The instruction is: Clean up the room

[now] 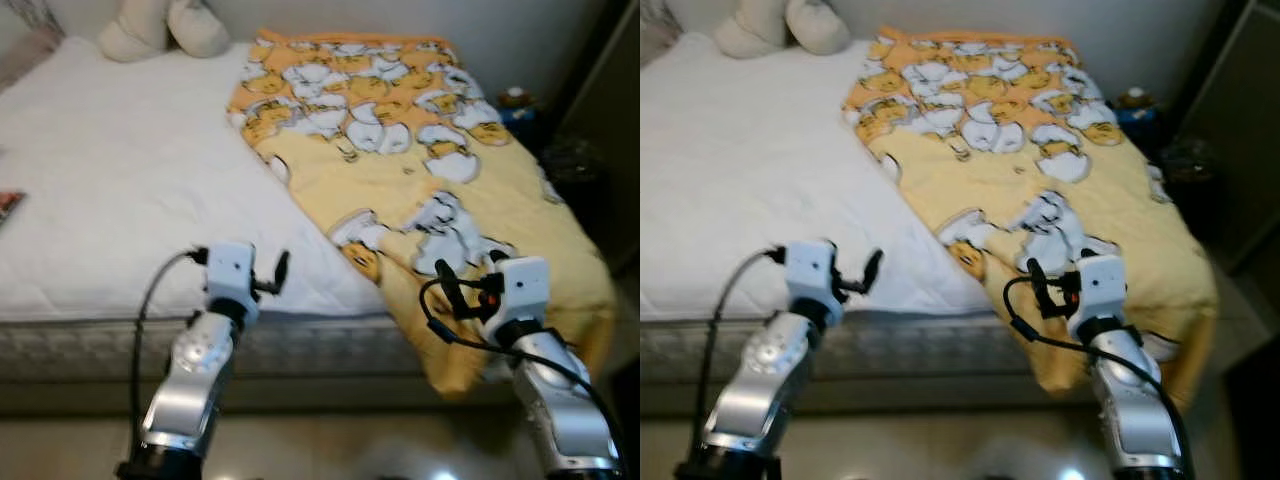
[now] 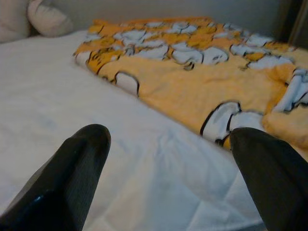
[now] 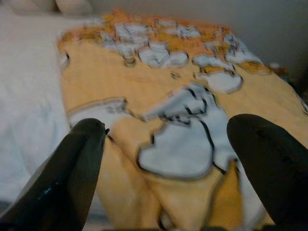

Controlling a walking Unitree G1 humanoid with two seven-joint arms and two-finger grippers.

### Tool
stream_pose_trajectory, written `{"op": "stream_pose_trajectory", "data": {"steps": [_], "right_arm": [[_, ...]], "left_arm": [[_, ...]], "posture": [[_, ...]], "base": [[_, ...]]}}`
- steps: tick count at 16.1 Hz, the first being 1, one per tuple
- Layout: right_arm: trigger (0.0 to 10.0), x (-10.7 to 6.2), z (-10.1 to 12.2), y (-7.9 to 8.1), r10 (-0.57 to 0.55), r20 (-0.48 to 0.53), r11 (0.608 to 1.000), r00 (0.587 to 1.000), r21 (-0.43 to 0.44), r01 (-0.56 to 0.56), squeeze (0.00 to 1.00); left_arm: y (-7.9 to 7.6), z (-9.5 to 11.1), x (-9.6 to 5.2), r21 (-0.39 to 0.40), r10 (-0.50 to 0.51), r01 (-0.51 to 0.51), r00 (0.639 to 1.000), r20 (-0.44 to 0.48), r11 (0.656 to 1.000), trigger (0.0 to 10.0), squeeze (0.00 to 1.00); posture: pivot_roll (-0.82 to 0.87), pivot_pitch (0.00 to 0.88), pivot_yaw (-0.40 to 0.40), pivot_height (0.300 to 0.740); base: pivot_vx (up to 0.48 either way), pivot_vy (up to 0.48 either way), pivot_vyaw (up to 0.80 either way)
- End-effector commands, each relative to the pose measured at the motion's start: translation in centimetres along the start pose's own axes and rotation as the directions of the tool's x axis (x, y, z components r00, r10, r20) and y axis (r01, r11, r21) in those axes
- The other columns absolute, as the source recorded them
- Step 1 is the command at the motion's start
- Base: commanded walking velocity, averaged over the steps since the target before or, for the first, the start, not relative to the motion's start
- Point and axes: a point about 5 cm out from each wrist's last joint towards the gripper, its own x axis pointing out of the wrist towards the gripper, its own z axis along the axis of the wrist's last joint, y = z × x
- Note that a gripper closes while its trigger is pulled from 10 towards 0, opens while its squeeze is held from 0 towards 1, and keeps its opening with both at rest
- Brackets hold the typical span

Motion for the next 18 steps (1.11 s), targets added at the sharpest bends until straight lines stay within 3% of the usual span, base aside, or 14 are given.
{"op": "stream_pose_trajectory", "data": {"steps": [1, 4, 6, 9, 15, 16, 18], "right_arm": [[10.0, 0.2, 0.27, 0.37, 0.011, 0.01, 1.0, 1.0, -0.022, -0.011, 0.0], [10.0, 0.13, -0.12, 0.97, 0.03, -0.005, 0.998, 1.0, -0.056, -0.03, 0.0], [10.0, 0.19, -0.24, 1.1, 0.026, -0.004, 1.0, 1.0, -0.002, -0.026, 0.0], [10.0, 0.26, -0.17, 1.08, 0.025, -0.002, 1.0, 1.0, -0.005, -0.025, 0.0], [10.0, 0.6, 0.03, 1.22, 0.06, 0.003, 0.998, 0.998, -0.007, -0.06, 0.0], [10.0, 0.69, 0.01, 1.21, 0.061, 0.001, 0.998, 0.998, -0.013, -0.061, 0.0], [10.0, 0.69, -0.25, 1.31, 0.063, -0.016, 0.998, 0.998, -0.004, -0.063, 0.0]], "left_arm": [[0.64, 0.04, -0.13, 0.013, 0.027, -0.027, 1.0, -0.006, 1.0, 10.0, 0.0], [0.55, 0.41, -0.17, 0.025, -0.007, 0.006, 1.0, 0.021, 1.0, 10.0, 0.0], [0.45, 0.65, -0.2, 0.025, -0.021, 0.02, 0.999, 0.025, 0.999, 10.0, 0.0], [0.23, 0.38, -0.34, 0.032, -0.05, 0.05, 0.999, 0.012, 0.998, 10.0, 0.0], [0.79, 0.25, -0.46, 0.03, -0.029, 0.029, 1.0, 0.005, 0.999, 10.0, 0.0], [0.89, 0.23, -0.53, -0.003, -0.019, 0.02, 1.0, 0.016, 1.0, 10.0, 0.0], [1.02, 0.03, -0.48, 0.006, -0.01, 0.01, 1.0, -0.003, 1.0, 10.0, 0.0]], "posture": [[-0.07, 0.003, 0.033, 0.74], [-0.07, 0.0, 0.03, 0.74], [-0.06, 0.0, 0.028, 0.74], [-0.07, 0.0, 0.028, 0.74], [-0.06, 0.0, 0.017, 0.74], [-0.06, 0.0, 0.016, 0.74], [-0.05, 0.0, 0.015, 0.74]], "base": [[0.0, 0.0, 0.0], [0.271, 0.0, 0.53], [0.45, 0.0, 0.0], [0.45, 0.0, 0.0], [0.433, 0.0, 0.0], [0.259, 0.0, 0.0], [0.0, 0.0, 0.0]]}}
